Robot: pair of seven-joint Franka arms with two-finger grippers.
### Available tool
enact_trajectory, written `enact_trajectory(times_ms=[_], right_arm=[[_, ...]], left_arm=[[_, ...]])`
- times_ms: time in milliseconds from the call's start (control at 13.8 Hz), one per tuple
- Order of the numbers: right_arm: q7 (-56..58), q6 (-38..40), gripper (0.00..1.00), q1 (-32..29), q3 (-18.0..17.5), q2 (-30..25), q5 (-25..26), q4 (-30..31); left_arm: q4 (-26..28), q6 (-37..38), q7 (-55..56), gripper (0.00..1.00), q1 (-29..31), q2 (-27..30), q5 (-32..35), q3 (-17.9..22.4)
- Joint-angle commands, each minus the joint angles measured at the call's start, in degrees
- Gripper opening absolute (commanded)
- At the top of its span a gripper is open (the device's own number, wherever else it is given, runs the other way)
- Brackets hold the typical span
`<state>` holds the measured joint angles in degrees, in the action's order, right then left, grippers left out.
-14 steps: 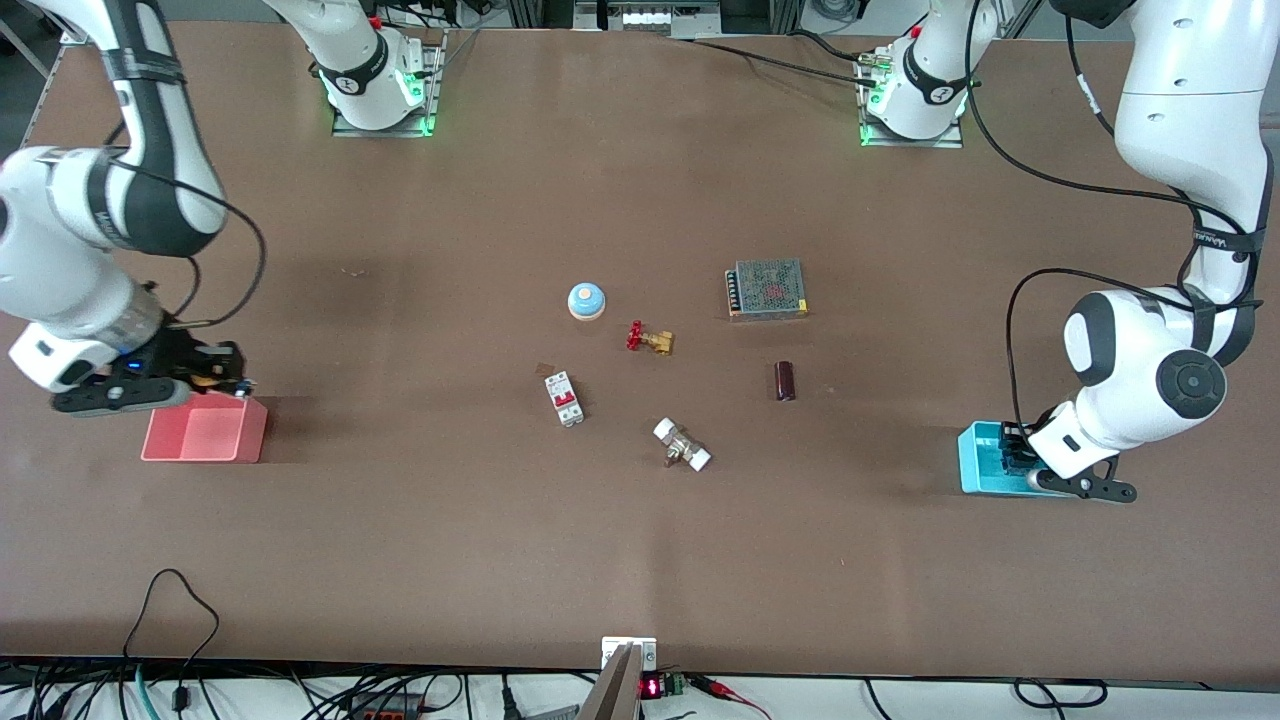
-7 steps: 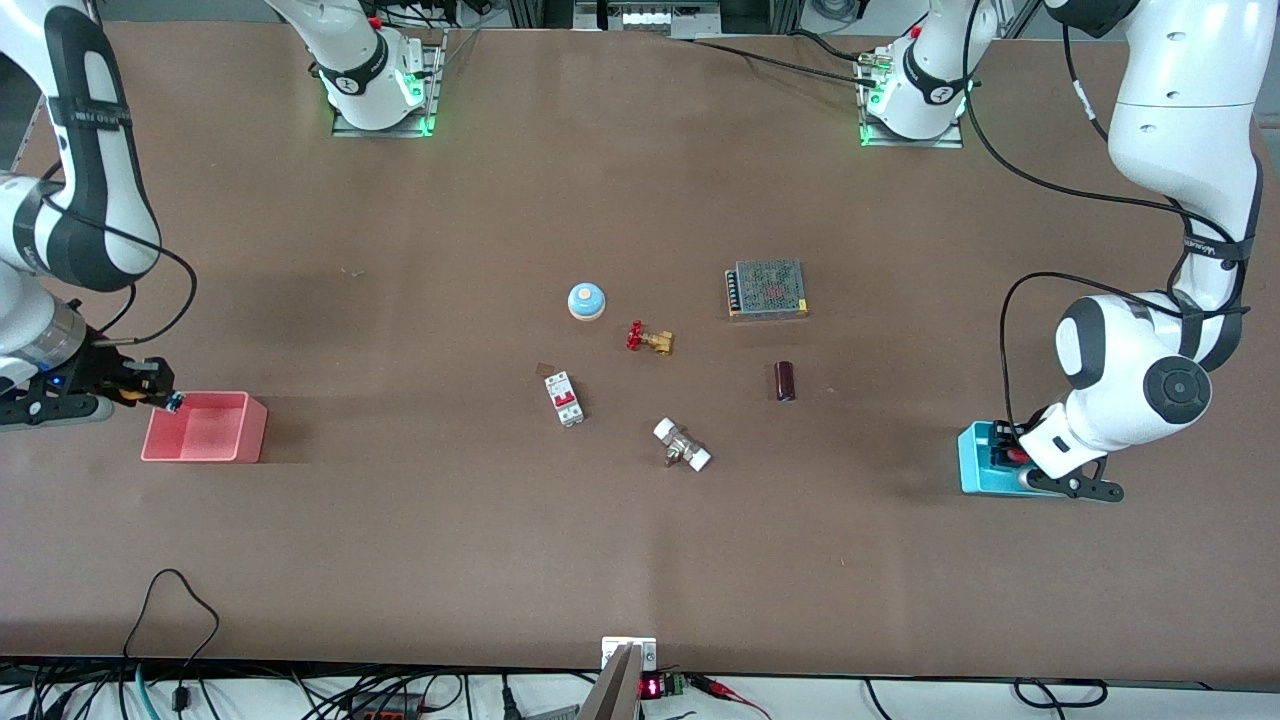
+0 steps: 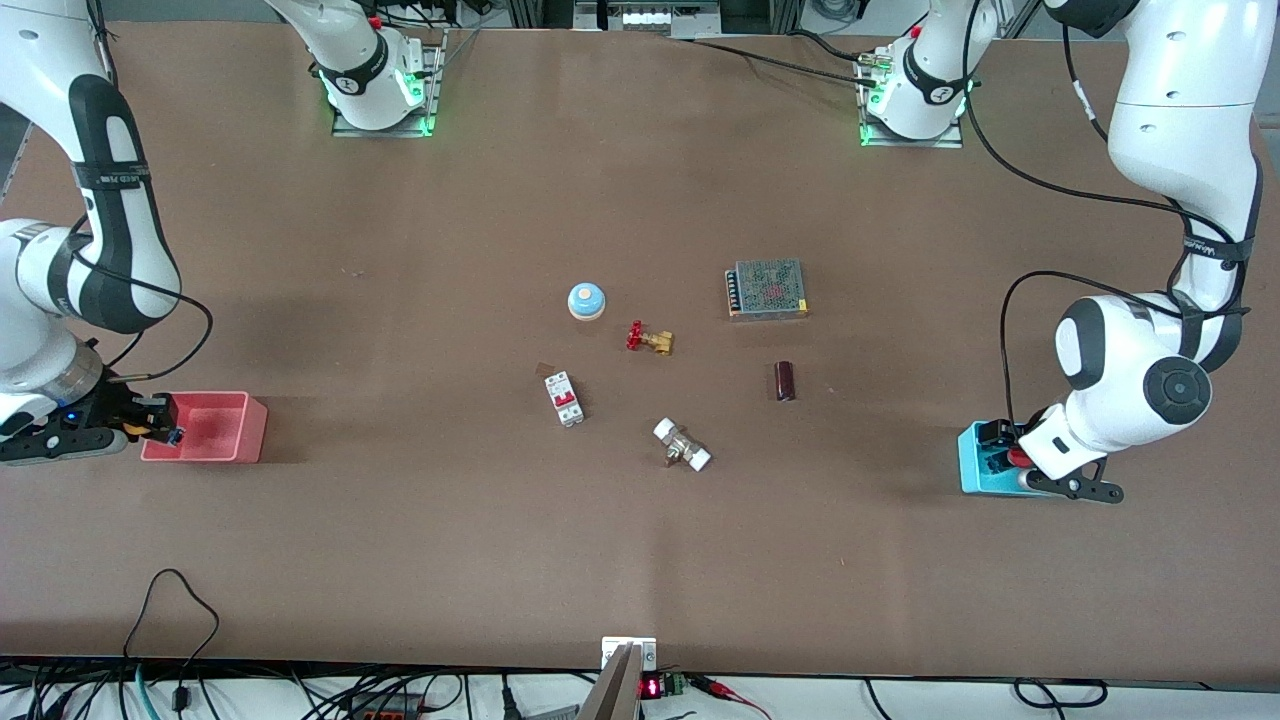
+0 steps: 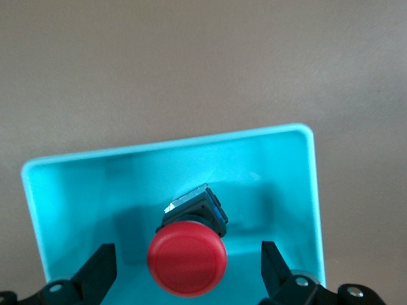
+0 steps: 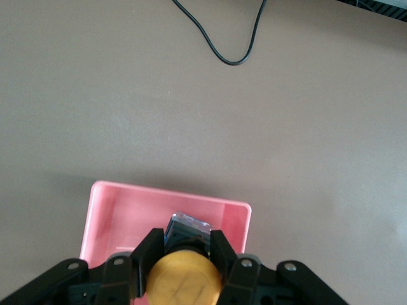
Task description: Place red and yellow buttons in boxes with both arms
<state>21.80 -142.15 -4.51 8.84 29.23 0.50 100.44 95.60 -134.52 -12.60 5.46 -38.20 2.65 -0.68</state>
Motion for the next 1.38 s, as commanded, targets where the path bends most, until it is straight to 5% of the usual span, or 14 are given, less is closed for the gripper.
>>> enact_trajectory(times_ms=[0,436,726,1089,1307], right_arm=[[1.6,-1.4,0.39,-0.5,-0.9,2.2,-2.8,-1.1],[1.7,-1.2,0.39,-0.5,-1.1,3.8,-2.9,-0.2],[1.7,-0.4,0.39,-0.8,-2.3,3.8,-3.8,1.3],[1.8,6.8,0.39,-0.8,-2.8,2.1,-4.0,1.4],[1.8,6.4,0.39,-0.9,-2.8,2.5,-3.9,1.3]], left_arm=[[0.1,5.8,-0.4,1.00,-0.1,6.4,-0.1,-0.8],[-0.7,13.4,0.2,1.00,-4.5,17.5,-5.3,-0.2],[-0.4,22.2,12.0,1.00,-7.8,24.0,-5.4,0.4],[-0.9,28.4,14.3,1.00,-8.0,30.3,-4.7,1.6],[-7.9,37.6,14.4,1.00,-8.0,29.8,-4.8,2.6]])
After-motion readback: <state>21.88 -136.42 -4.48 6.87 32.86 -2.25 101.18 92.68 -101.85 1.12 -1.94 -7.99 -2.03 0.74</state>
